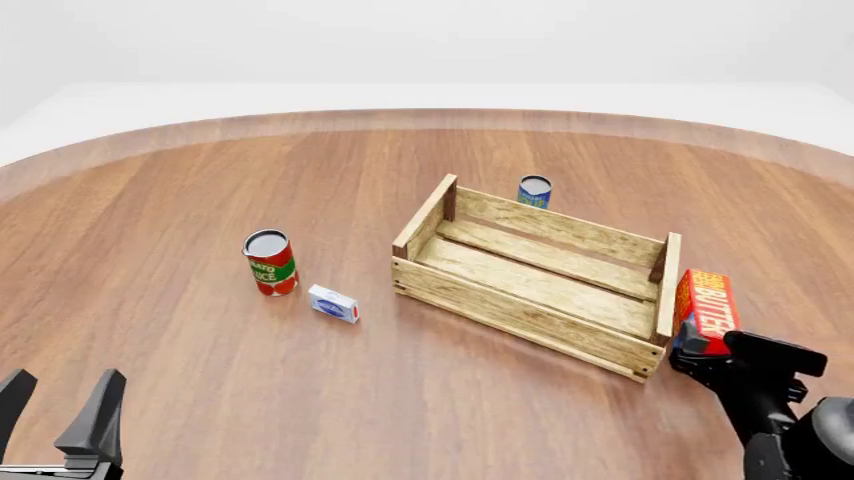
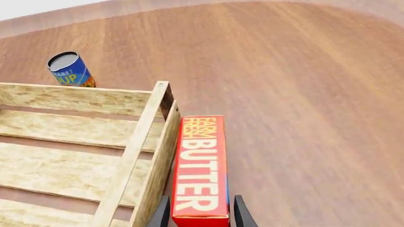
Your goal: Pick up the butter and put it in the tray.
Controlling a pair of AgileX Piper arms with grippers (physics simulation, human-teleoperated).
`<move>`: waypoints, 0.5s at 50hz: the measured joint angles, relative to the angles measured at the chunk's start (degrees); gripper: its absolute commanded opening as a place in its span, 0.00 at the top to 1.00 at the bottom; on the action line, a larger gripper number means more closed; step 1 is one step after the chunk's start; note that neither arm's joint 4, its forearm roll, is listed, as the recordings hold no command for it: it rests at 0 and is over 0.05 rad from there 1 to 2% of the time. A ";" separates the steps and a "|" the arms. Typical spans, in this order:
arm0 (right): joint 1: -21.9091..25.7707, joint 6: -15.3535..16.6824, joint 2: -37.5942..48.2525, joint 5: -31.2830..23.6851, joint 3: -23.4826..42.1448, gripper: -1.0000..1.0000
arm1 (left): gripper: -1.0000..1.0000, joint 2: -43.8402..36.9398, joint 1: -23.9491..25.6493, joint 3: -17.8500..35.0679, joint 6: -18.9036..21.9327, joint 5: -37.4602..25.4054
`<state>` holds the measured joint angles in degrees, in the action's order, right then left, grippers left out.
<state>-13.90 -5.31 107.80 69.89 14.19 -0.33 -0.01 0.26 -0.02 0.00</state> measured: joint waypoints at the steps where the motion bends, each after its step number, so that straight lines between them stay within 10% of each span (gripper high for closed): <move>1: -0.03 -0.02 0.17 0.00 0.10 0.00 | 0.00 0.00 0.00 0.00 0.00 0.00; 25: 0.06 -1.31 4.21 0.01 2.18 0.00 | 0.00 0.00 0.00 0.00 0.00 0.00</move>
<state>-13.84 -6.62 112.01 69.90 16.37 -0.33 -0.01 0.26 -0.01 0.00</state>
